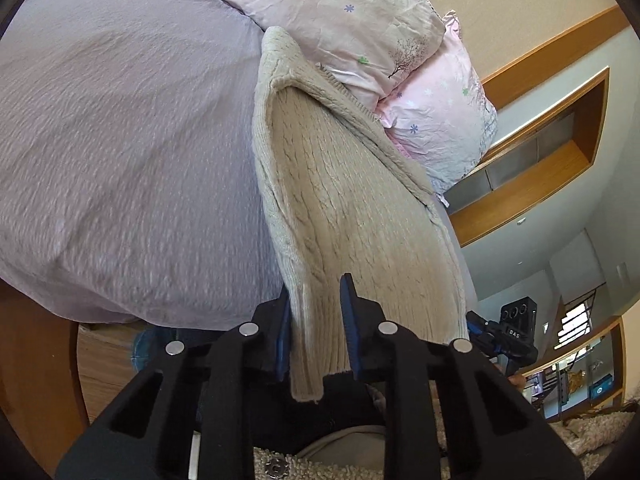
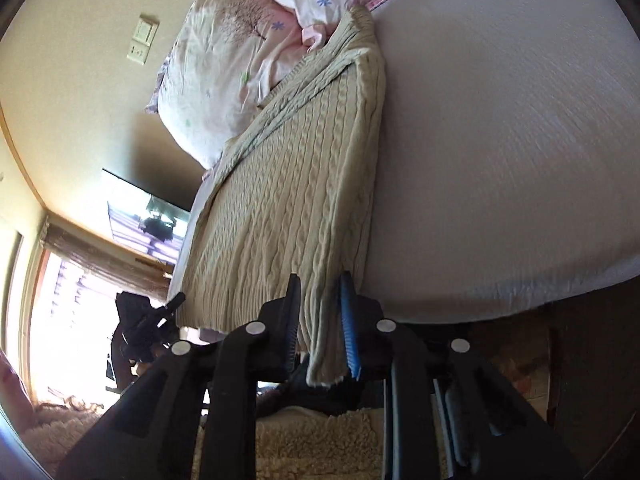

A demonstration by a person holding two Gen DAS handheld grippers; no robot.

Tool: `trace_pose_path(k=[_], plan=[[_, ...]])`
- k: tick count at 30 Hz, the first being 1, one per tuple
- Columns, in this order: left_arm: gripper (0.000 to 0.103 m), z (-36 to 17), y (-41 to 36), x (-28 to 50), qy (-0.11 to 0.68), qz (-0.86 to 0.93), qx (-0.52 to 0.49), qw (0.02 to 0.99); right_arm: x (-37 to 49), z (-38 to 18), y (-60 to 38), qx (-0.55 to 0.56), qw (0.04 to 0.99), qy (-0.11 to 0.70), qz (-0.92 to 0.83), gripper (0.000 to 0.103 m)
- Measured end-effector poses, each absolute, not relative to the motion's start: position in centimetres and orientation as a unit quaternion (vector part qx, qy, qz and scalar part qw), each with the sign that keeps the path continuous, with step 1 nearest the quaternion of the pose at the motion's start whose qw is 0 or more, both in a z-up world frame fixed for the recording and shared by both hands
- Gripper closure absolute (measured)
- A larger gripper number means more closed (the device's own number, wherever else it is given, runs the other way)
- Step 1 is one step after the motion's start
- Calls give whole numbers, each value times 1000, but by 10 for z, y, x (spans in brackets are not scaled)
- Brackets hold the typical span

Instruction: Fold small clothes

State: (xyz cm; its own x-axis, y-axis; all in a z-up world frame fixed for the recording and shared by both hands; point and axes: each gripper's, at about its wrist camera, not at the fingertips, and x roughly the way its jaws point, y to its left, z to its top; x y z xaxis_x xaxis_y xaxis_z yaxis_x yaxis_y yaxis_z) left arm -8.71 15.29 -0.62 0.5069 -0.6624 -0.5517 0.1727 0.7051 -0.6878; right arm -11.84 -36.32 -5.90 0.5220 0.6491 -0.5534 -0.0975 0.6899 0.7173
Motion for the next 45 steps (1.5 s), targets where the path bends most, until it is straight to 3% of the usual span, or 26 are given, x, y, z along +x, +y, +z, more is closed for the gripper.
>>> trace_pose_path(k=[2, 6, 12, 19, 22, 24, 26, 28, 29, 30, 33, 38, 40, 43, 45], plan=[[95, -4, 145, -87, 436, -245, -264, 825, -117, -57, -359, 300, 814, 440, 232, 91], [96, 8, 136, -80, 439, -259, -247, 824, -108, -41, -355, 290, 823, 421, 249, 101], [96, 47, 140, -47, 400, -284, -248, 835, -93, 9, -380, 325, 848, 325, 264, 101], [96, 83, 149, 66, 353, -278, -303, 841, 18, 50, -385, 355, 855, 278, 256, 103], [96, 78, 143, 141, 364, -241, -331, 836, 104, 49, -393, 367, 867, 275, 196, 103], [96, 64, 136, 180, 387, -220, -344, 827, 146, 38, -391, 348, 864, 327, 162, 103], [96, 50, 132, 197, 401, -213, -360, 815, 147, 19, -389, 387, 816, 369, 219, 98], [96, 44, 129, 197, 403, -225, -354, 813, 126, 17, -381, 349, 811, 392, 260, 86], [96, 44, 127, 196, 403, -223, -341, 819, 112, 17, -376, 323, 815, 402, 266, 58], [96, 43, 126, 197, 403, -227, -337, 820, 104, 17, -372, 299, 818, 412, 269, 44], [96, 43, 128, 198, 404, -232, -342, 816, 90, 8, -355, 247, 811, 454, 275, 44], [96, 39, 128, 202, 411, -225, -341, 815, 102, -9, -322, 194, 790, 503, 294, 51], [96, 37, 130, 201, 412, -224, -347, 812, 105, -17, -307, 171, 781, 520, 301, 99], [96, 40, 133, 201, 408, -226, -349, 813, 105, 7, -314, 170, 817, 476, 278, 97], [96, 46, 135, 205, 400, -225, -350, 817, 114, 36, -340, 218, 852, 404, 253, 97]])
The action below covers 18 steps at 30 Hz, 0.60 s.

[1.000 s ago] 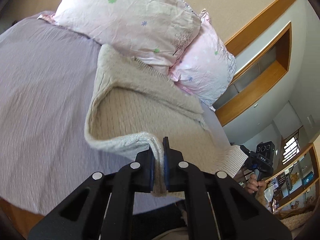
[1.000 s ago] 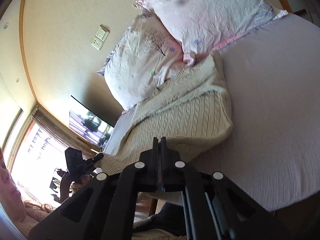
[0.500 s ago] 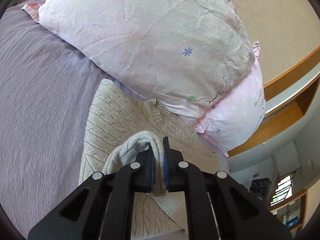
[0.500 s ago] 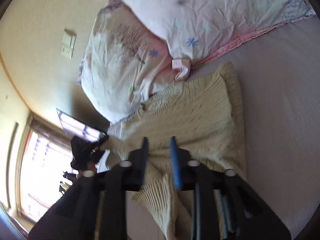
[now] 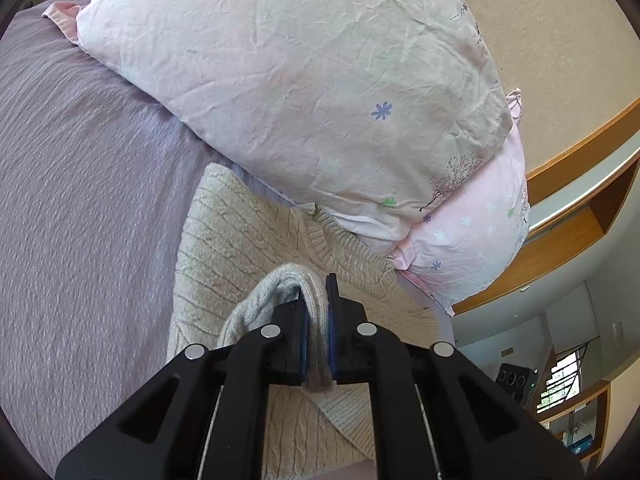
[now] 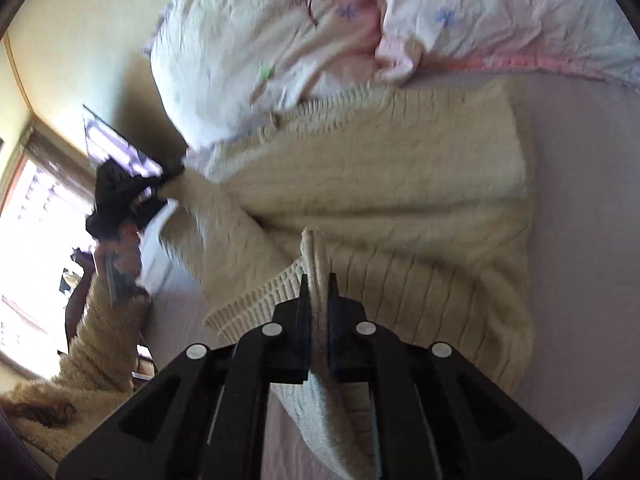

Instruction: Fold small clothes

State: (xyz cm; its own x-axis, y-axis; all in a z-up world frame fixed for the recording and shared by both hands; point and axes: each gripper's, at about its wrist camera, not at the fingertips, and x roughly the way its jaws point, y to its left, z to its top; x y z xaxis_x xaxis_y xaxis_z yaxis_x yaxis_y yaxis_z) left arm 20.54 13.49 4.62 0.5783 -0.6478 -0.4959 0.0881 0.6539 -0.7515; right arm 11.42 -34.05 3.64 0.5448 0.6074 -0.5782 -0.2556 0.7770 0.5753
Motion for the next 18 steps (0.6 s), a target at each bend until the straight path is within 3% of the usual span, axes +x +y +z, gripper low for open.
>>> trace_pose_path(k=[4, 13, 16, 18], plan=[[96, 47, 130, 228, 393, -199, -355, 824, 157, 52, -398, 313, 884, 311, 152, 97], [96, 14, 127, 272, 410, -140, -398, 809, 224, -7, -408, 334, 868, 368, 13, 95], [96, 11, 132, 270, 406, -142, -413, 802, 231, -5, -404, 290, 878, 379, -27, 77], [96, 11, 139, 268, 408, -152, -435, 789, 217, 10, -405, 269, 895, 351, -64, 38]])
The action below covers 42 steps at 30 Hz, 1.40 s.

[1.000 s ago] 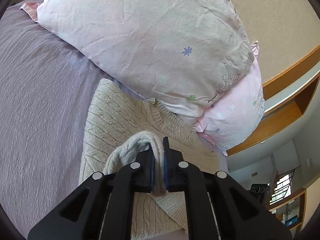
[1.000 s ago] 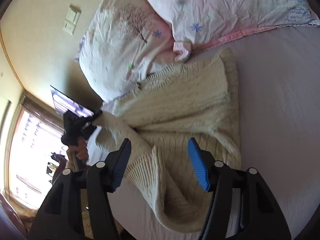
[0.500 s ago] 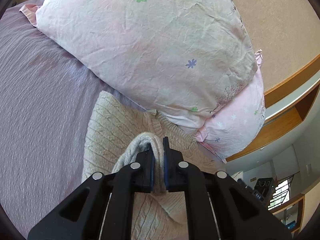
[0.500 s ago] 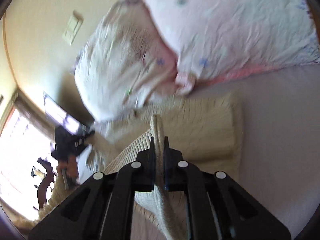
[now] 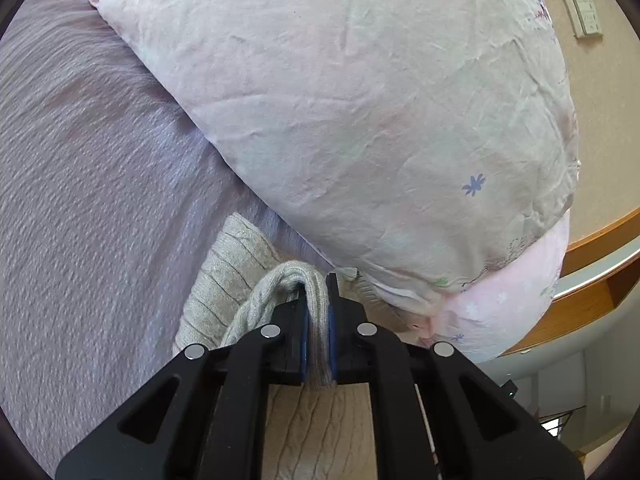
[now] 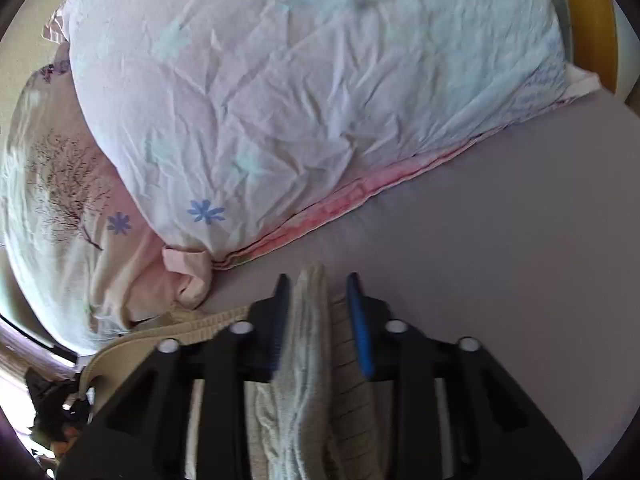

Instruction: Fold small clothes

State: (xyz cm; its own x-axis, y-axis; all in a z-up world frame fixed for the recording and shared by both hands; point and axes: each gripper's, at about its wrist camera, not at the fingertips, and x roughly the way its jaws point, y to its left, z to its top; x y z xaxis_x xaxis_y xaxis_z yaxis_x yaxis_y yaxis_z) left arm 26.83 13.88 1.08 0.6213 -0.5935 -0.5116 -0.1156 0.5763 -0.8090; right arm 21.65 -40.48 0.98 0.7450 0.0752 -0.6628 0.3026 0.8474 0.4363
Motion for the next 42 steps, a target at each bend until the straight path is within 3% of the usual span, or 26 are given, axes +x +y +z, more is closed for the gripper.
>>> trace_pose_path(k=[1, 3, 4, 5, 9, 11, 14, 16, 18, 22, 24, 25, 29, 33, 36, 42], plan=[[92, 12, 142, 267, 407, -156, -443, 784, 205, 19, -404, 275, 904, 324, -47, 33], [67, 22, 148, 261, 389, -169, -448, 787, 182, 31, -404, 301, 908, 289, 39, 31], [36, 29, 151, 255, 374, -165, -442, 798, 172, 33, -402, 315, 902, 284, 86, 31], [22, 38, 155, 249, 357, -158, -433, 813, 163, 33, -399, 326, 893, 283, 127, 31], [22, 53, 163, 231, 348, -161, -389, 837, 149, 17, -380, 320, 864, 329, 207, 31], [22, 46, 162, 228, 374, -159, -371, 835, 153, 3, -374, 294, 872, 366, 139, 32], [22, 30, 157, 225, 413, -157, -352, 825, 157, -11, -391, 319, 869, 369, 83, 43], [22, 21, 153, 223, 430, -160, -344, 819, 150, -6, -398, 338, 873, 337, 101, 36], [22, 15, 149, 223, 446, -162, -330, 816, 141, 4, -398, 338, 888, 287, 123, 20], [23, 10, 141, 222, 462, -158, -297, 821, 138, 4, -405, 343, 893, 258, 137, 15], [34, 9, 140, 220, 463, -160, -298, 819, 143, -2, -409, 362, 883, 265, 138, 15], [48, 4, 142, 219, 472, -167, -310, 808, 141, -4, -412, 370, 878, 270, 141, 15], [70, -7, 145, 213, 469, -154, -363, 790, 140, -1, -407, 371, 877, 266, 151, 15], [80, -8, 145, 206, 443, -186, -454, 750, 139, 3, -407, 373, 877, 257, 159, 15], [83, 24, 119, 202, 400, -246, -480, 741, 136, 4, -412, 379, 876, 251, 162, 15], [87, 76, -32, 211, 376, -403, -449, 703, 125, 14, -423, 365, 894, 226, 126, 15]])
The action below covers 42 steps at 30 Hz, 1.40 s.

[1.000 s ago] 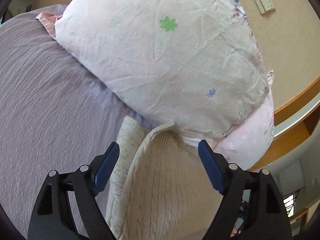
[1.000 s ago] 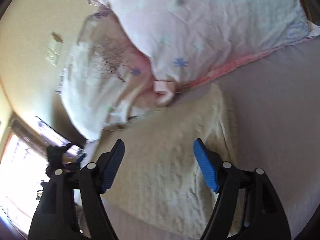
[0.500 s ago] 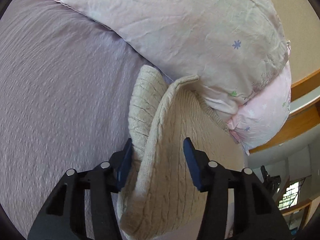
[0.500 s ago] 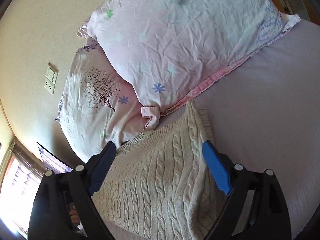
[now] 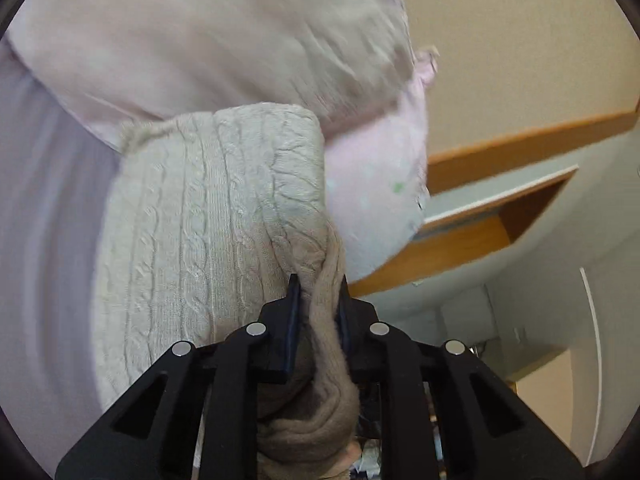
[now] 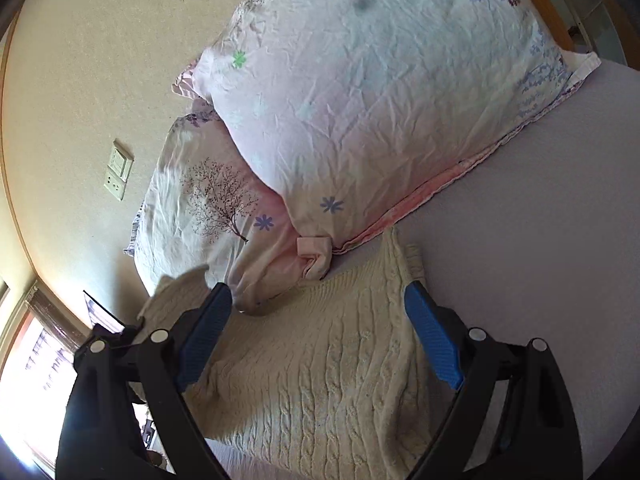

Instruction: Fold small clothes

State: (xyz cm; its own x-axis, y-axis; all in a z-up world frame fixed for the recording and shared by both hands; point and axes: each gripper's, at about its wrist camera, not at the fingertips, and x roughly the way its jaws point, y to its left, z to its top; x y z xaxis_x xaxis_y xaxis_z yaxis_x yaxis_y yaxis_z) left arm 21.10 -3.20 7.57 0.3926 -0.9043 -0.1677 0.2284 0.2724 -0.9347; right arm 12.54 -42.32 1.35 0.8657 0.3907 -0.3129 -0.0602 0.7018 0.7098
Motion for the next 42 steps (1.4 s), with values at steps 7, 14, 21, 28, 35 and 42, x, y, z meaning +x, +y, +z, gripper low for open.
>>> trace_pose_path(k=[7, 14, 21, 28, 35, 42], plan=[[85, 23, -179, 224, 486, -477, -454, 575, 126, 4, -443, 375, 890, 242, 92, 15], [24, 72, -70, 204, 389, -372, -376, 754, 125, 7, -440, 368, 883, 259, 134, 33], [24, 34, -49, 206, 460, -268, -270, 802, 147, -7, -414, 312, 877, 342, 129, 92], [19, 15, -70, 208, 481, -275, -247, 795, 144, -9, -439, 361, 871, 323, 76, 84], [16, 6, -83, 217, 485, -278, -262, 787, 151, -13, -441, 389, 842, 355, 119, 19], [49, 2, -88, 214, 478, -315, -279, 771, 152, -17, -422, 379, 837, 366, 144, 71]])
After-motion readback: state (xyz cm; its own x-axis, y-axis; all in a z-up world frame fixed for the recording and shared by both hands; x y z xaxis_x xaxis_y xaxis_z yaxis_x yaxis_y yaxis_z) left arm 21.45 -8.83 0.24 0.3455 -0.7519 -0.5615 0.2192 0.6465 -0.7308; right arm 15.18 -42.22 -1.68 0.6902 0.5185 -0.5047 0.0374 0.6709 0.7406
